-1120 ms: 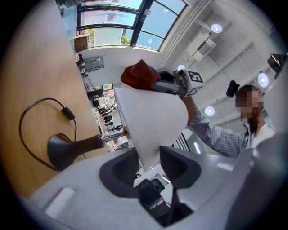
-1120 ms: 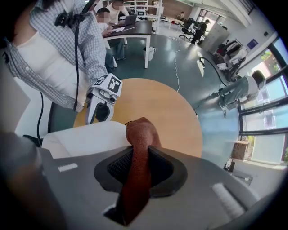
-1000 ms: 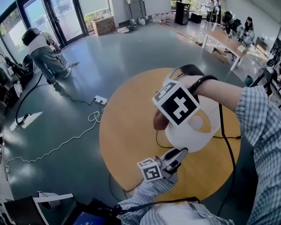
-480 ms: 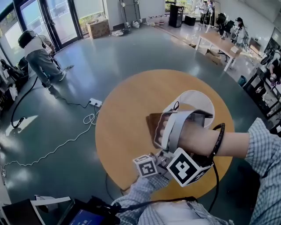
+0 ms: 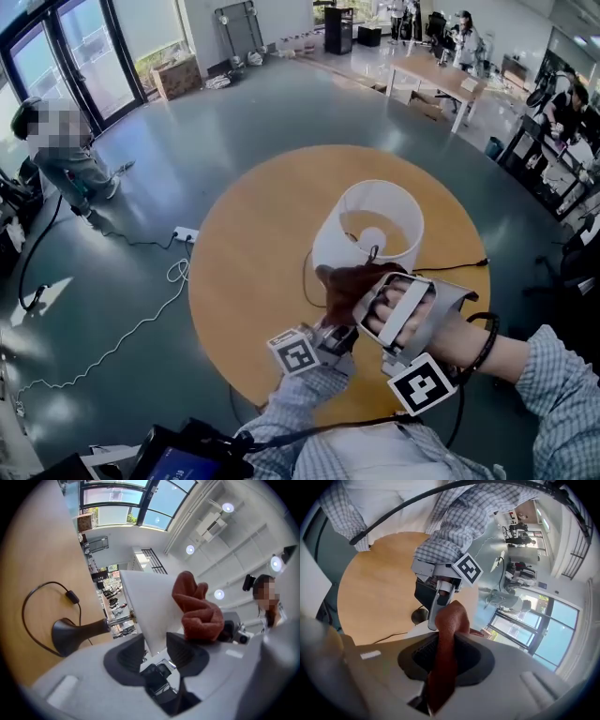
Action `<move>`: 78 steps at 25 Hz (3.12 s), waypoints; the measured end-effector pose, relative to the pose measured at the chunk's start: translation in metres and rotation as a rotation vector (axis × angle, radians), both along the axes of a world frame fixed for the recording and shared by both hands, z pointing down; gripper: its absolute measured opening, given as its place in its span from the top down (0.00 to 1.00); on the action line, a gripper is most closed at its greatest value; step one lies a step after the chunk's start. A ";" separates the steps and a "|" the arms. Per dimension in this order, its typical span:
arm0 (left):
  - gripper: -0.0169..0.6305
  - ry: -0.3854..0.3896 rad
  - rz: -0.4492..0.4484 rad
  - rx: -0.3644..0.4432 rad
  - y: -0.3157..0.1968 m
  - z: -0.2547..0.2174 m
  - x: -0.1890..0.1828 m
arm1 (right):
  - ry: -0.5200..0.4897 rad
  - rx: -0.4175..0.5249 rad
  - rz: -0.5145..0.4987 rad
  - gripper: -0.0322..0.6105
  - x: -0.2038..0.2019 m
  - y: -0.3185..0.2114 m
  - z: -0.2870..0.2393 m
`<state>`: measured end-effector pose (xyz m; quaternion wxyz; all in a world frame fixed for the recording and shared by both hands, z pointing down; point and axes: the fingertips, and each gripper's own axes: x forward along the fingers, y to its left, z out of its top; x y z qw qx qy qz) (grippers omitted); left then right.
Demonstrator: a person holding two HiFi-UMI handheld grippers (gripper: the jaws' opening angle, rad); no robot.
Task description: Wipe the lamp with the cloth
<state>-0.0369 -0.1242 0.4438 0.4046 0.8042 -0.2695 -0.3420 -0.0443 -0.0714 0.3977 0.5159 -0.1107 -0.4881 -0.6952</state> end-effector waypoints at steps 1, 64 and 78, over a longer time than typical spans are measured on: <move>0.75 -0.005 0.000 -0.002 0.001 0.001 0.000 | -0.027 -0.003 0.024 0.82 0.006 0.002 0.001; 0.59 -1.982 0.818 1.015 -0.017 -0.100 0.018 | -0.787 -0.403 0.755 0.82 0.078 -0.025 0.038; 0.77 -1.947 0.778 1.122 -0.006 -0.103 0.018 | -0.978 -0.525 0.807 0.82 0.089 -0.027 0.019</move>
